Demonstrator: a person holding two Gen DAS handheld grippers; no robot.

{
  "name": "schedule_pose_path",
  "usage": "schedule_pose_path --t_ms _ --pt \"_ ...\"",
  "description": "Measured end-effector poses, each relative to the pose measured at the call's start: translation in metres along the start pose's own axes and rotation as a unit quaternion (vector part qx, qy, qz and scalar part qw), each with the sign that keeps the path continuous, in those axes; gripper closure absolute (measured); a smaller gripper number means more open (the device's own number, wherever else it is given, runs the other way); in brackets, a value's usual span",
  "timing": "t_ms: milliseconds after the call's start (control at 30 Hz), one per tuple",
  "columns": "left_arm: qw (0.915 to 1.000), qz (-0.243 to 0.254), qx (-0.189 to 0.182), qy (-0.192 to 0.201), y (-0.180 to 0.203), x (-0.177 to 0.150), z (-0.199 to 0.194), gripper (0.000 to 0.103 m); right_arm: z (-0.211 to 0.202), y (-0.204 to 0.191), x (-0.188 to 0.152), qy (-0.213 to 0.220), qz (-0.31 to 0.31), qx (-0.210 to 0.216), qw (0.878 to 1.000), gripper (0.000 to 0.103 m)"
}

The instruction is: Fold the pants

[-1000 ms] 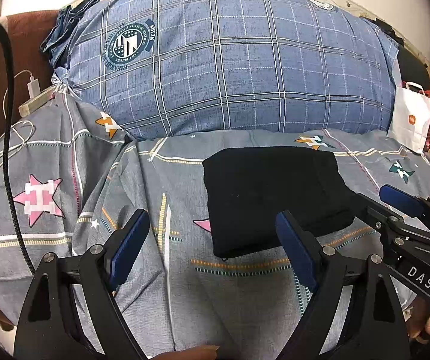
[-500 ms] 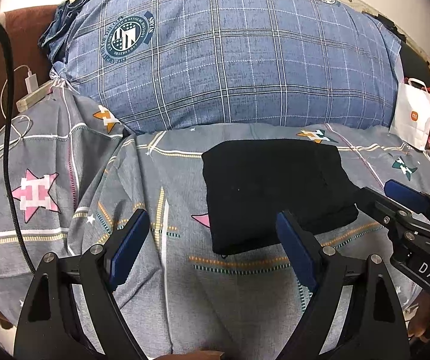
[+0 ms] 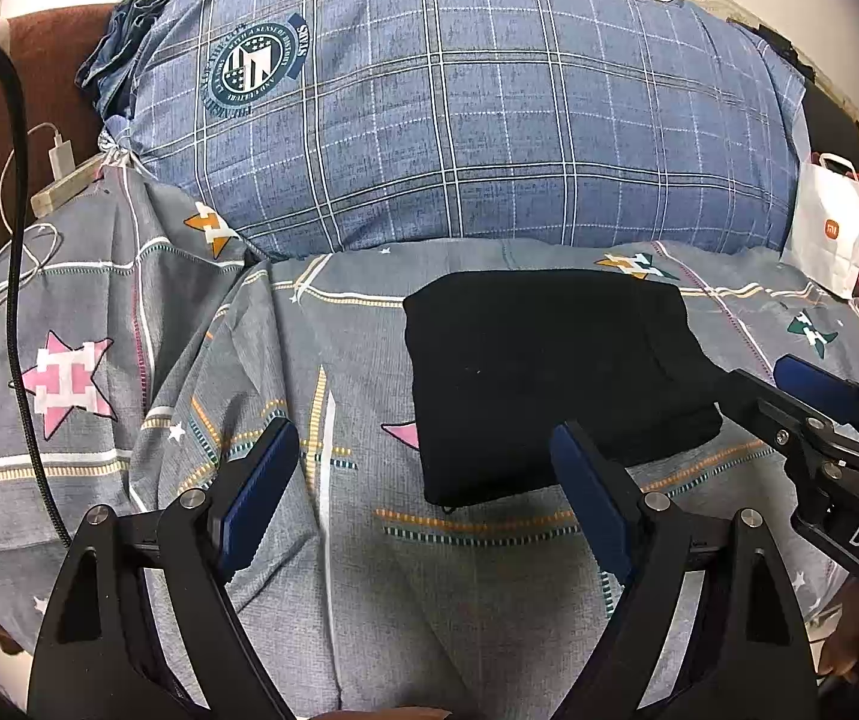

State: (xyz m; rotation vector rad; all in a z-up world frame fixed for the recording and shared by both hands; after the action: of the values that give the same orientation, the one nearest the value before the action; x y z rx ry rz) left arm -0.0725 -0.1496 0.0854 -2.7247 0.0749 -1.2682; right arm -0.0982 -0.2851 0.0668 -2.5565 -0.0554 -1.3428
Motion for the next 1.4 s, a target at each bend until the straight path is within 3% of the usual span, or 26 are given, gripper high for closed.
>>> schedule_pose_path --t_ms 667,1400 --pt "0.9997 0.002 -0.004 -0.024 0.004 -0.005 0.016 0.017 0.006 0.017 0.0 -0.013 0.018 -0.003 1.0 0.044" --pt "1.0 -0.004 -0.007 -0.005 -0.005 -0.006 -0.01 0.017 -0.01 0.004 -0.002 -0.006 -0.008 -0.009 1.0 0.044"
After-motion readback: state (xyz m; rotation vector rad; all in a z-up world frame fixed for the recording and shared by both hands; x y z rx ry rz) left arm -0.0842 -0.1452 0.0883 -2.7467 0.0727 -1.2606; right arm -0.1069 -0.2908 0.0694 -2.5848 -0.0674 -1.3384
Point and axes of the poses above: each gripper's, at about its wrist camera, not at the fingertips, and z roughly the way its jaws point, y to its right, x to its top, the point moved 3 cm from there along z, roughly the way its jaws point, and after that the axes turned 11 degrees about x, right-handed, at the moved point
